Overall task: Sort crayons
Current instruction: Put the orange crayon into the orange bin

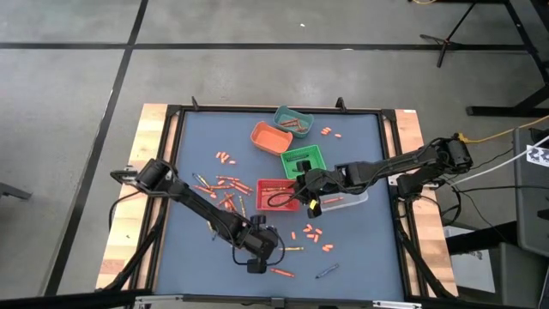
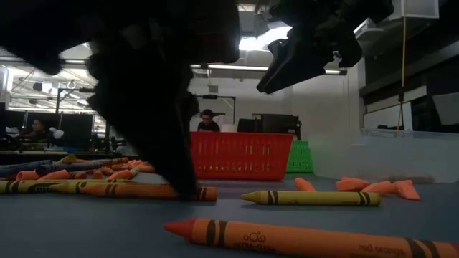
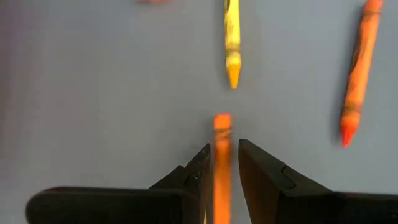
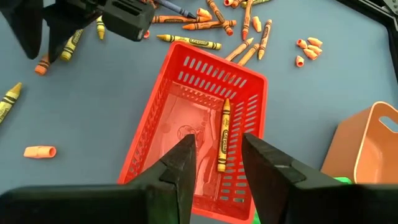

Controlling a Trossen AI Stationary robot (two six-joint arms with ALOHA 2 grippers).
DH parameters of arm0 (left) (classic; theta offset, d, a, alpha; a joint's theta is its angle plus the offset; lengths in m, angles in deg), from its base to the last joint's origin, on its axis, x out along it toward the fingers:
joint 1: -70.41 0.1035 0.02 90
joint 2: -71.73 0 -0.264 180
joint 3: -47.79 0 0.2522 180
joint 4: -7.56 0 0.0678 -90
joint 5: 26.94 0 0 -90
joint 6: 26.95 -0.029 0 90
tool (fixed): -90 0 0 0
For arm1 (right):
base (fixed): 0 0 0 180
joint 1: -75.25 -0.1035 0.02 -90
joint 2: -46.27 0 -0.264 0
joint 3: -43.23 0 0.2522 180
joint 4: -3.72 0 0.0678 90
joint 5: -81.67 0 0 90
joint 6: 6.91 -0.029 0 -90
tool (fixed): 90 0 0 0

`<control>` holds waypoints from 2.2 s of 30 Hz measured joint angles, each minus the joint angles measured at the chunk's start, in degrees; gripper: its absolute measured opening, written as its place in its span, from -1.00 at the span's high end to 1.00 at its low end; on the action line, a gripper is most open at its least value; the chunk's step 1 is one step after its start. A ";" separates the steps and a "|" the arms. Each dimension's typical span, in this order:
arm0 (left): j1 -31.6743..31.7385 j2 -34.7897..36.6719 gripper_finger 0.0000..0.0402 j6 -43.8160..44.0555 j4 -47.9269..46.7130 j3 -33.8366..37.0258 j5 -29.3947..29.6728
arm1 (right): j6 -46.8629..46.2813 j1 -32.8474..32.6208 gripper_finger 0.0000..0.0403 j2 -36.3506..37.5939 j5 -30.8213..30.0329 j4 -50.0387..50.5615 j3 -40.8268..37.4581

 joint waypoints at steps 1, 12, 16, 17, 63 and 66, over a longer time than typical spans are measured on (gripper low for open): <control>-0.05 -0.44 0.66 0.02 -0.02 0.00 -0.01 | 0.00 0.00 0.36 0.03 0.01 -0.08 0.00; 0.04 -0.92 0.67 0.02 0.17 -0.07 3.03 | -1.57 0.02 0.36 0.05 -0.01 0.04 -0.02; 0.31 -0.94 0.77 0.02 0.19 -0.07 4.07 | -1.81 0.00 0.36 1.23 0.01 3.28 -0.02; 0.35 -0.94 0.80 0.02 0.17 -0.07 4.14 | -1.81 0.00 0.36 1.92 0.03 4.52 -0.02; 20.83 12.87 0.97 -13.85 3.07 0.00 1.99 | -16.61 -0.07 0.36 29.20 4.52 37.43 -0.04; 24.54 12.87 0.97 -18.65 2.97 0.00 1.97 | -19.09 -0.07 0.36 29.20 6.57 37.42 -0.04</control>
